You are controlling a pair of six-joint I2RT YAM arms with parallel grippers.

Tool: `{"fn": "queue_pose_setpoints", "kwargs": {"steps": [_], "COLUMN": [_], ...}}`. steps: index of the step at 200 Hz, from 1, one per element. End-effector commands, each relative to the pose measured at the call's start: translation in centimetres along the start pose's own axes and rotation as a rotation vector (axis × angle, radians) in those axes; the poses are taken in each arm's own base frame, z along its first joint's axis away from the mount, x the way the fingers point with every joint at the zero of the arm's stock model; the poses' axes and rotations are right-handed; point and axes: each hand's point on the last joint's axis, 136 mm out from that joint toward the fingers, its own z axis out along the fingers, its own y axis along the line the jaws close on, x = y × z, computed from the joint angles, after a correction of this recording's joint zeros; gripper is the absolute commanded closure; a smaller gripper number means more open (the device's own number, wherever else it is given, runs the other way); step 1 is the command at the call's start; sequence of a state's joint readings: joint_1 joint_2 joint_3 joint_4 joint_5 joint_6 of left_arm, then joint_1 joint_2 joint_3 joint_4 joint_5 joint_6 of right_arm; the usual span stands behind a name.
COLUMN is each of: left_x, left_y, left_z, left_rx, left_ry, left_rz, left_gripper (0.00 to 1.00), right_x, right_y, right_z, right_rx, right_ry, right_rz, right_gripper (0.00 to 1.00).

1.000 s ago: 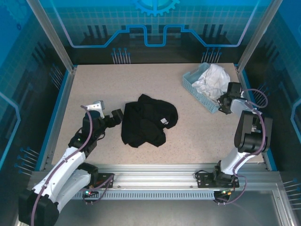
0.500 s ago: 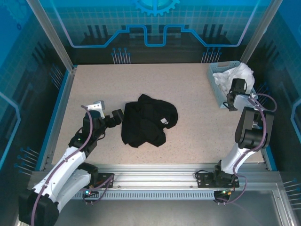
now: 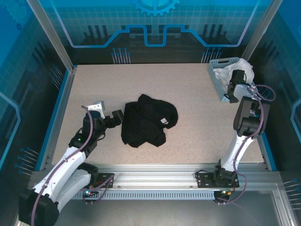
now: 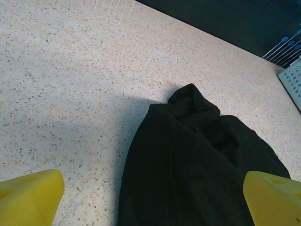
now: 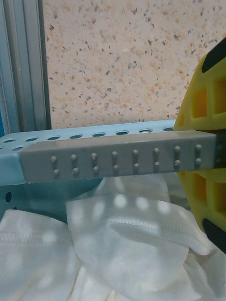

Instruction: Fold the inside-out t-shirt

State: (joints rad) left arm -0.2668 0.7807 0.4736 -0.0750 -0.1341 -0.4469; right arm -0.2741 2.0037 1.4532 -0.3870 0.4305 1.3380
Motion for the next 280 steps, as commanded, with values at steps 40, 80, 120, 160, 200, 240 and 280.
{"fn": "queue_pose_setpoints", "kwargs": {"steps": [40,80,120,160,200,240,280], "left_x": [1.0,1.0,0.8,4.8,11.4,13.0,13.3], "left_y": [0.1,0.1,-0.8,-2.1,0.0,0.1,-0.4], "left_z": [-0.1,-0.3,-0.7,1.2,3.3,3.8,3.9], "left_rx": [0.007,0.005,0.049,0.111,-0.015,0.013,0.044], "left_ry": [0.029,0.026,0.038,0.244,0.472,0.481,0.482], "left_rz": [-0.011,-0.014,-0.040,-0.091,-0.049,-0.077,-0.073], "left_gripper": [0.01,0.01,0.01,0.01,0.05,0.24,0.50], "right_x": [-4.9,-4.6,-3.5,1.5,14.1,30.5,38.9], "right_y": [2.9,4.1,5.7,3.9,1.3,-6.7,-12.1], "right_z": [-0.7,-1.4,-6.6,-14.1,-22.4,-30.1,-32.4], "right_rx": [-0.054,-0.103,-0.257,-0.392,-0.657,-0.993,-1.077], "right_ry": [-0.088,-0.053,-0.050,-0.098,0.058,0.458,0.679], "right_rz": [0.133,0.091,-0.093,-0.403,-0.913,-1.478,-1.702], "right_gripper": [0.81,0.38,0.18,0.17,0.17,0.20,0.28]}}
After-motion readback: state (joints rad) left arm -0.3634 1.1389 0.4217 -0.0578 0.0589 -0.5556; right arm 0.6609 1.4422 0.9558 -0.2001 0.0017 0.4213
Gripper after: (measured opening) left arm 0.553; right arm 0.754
